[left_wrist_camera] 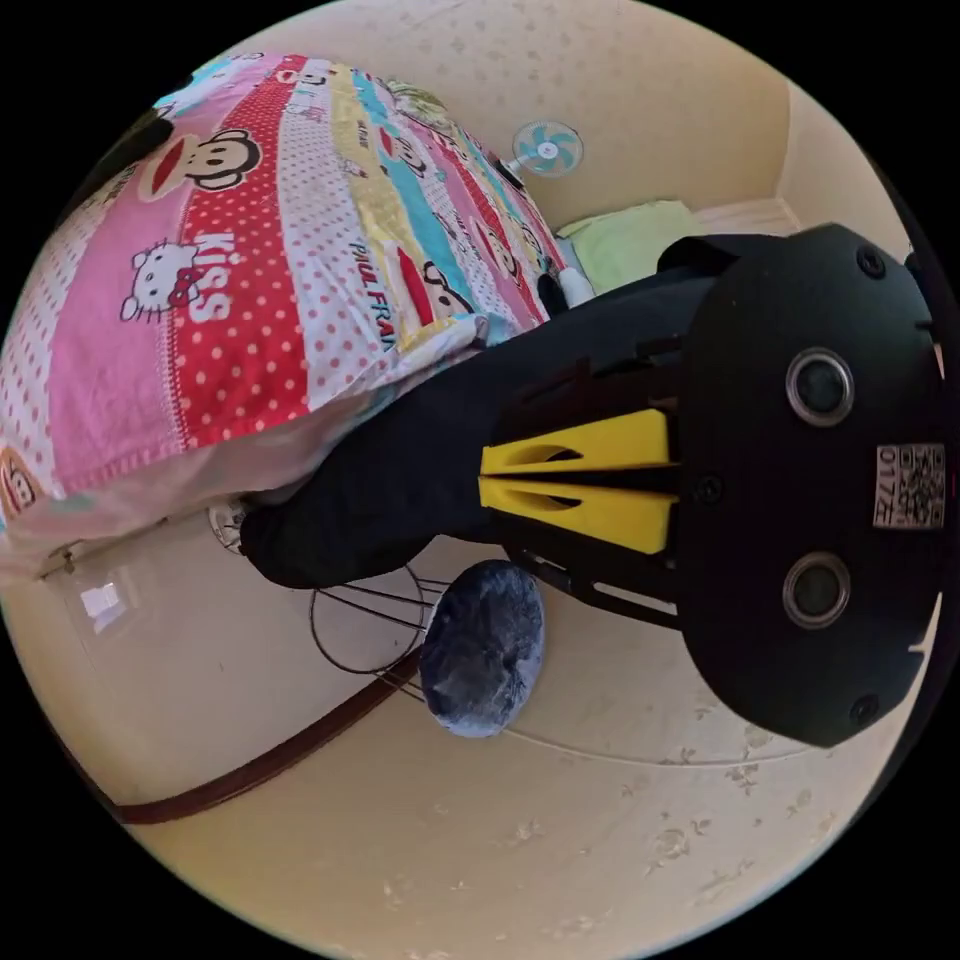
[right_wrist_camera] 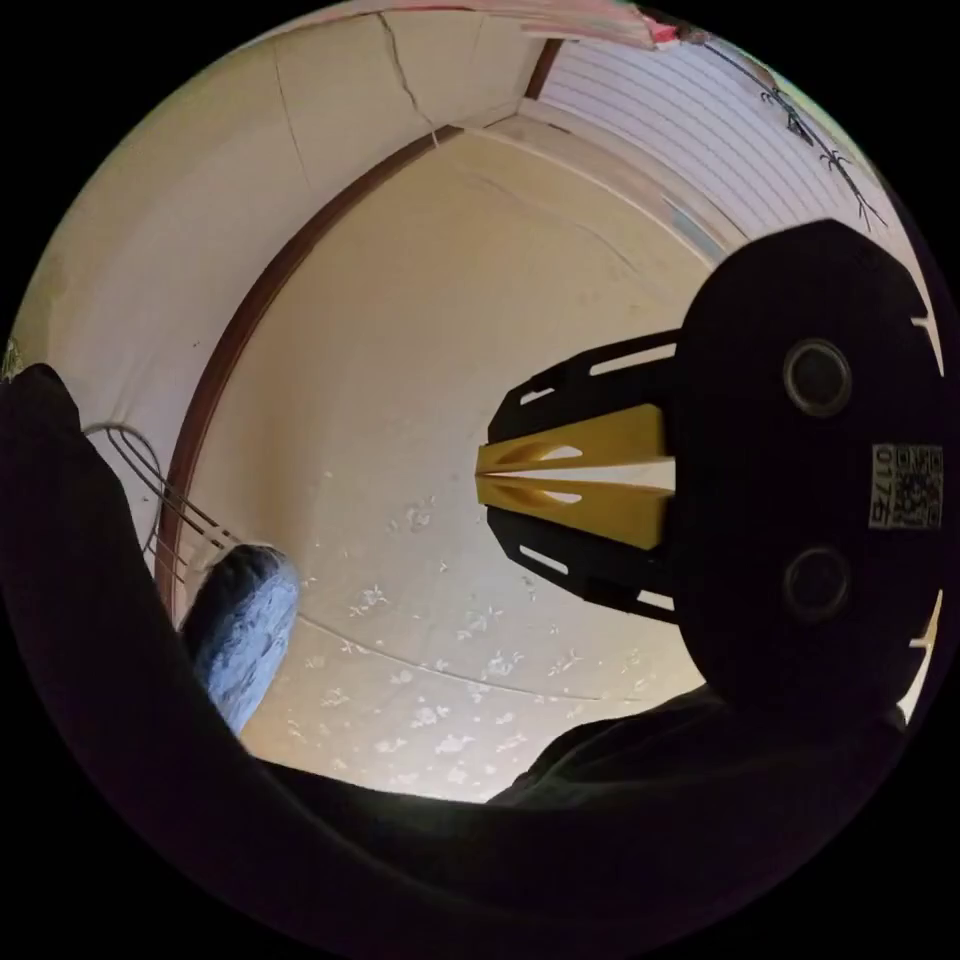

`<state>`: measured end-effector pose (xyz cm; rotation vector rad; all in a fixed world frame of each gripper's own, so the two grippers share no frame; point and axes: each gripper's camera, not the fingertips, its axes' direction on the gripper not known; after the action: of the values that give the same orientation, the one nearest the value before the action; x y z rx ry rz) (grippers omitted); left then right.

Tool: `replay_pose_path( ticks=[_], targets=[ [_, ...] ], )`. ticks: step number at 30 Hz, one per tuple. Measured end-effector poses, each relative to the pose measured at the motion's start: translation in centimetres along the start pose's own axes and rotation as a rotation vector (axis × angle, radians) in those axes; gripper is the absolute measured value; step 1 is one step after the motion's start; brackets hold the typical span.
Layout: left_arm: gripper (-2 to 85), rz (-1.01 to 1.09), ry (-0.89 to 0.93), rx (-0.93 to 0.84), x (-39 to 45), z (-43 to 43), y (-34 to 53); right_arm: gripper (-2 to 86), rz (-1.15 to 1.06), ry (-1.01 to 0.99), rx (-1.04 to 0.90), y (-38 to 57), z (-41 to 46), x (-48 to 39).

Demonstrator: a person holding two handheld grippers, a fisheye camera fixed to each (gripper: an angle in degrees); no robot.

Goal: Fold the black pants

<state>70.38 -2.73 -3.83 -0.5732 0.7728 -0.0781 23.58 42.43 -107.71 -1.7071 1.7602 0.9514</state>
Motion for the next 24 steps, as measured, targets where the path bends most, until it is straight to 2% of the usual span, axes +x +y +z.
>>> replay_pose_path(
  ticks=[3, 4, 6, 8, 11, 12, 15, 17, 20, 24],
  targets=[
    [-0.6, -0.057, 0.091, 0.019, -3.0, -0.5, -0.3, 0.7, 0.095, 0.080, 0.007, 1.5, -7.3, 0.3],
    [-0.6, -0.051, 0.137, 0.056, -3.6, -1.3, -0.7, 0.7, 0.125, 0.081, 0.075, 2.6, -10.7, -0.2],
    [-0.6, -0.013, 0.204, 0.084, -3.9, -2.3, -1.7, 0.6, 0.133, 0.052, 0.240, 4.6, -15.9, -2.0],
    [-0.6, 0.032, 0.233, 0.080, -3.9, -2.6, -2.9, 0.5, 0.074, -0.040, 0.518, 7.6, -21.4, -5.7],
    [-0.6, 0.108, 0.205, 0.066, -3.8, -2.5, -4.6, 0.5, 0.042, -0.083, 0.833, 10.0, -24.9, -11.6],
    [-0.5, 0.140, 0.170, 0.054, -3.8, -2.3, -5.3, 0.5, 0.048, -0.073, 0.874, 10.1, -25.1, -12.9],
    [-0.5, 0.230, 0.048, 0.014, -3.8, -2.6, -7.5, 0.4, 0.052, 0.075, 1.014, 8.1, -24.8, -21.3],
    [-0.4, 0.291, -0.005, 0.048, -3.7, -4.1, -8.7, 0.4, -0.029, 0.281, 1.036, 4.4, -23.1, -29.2],
    [0.2, 0.399, 0.015, 0.208, -3.0, -8.9, -10.0, 0.4, -0.006, 0.571, 1.022, -0.3, -20.7, -37.2],
    [4.0, 0.568, 0.138, 0.526, -0.4, -18.5, -10.7, 0.4, -0.006, 0.704, 1.071, -2.5, -20.3, -42.6]
  ],
)
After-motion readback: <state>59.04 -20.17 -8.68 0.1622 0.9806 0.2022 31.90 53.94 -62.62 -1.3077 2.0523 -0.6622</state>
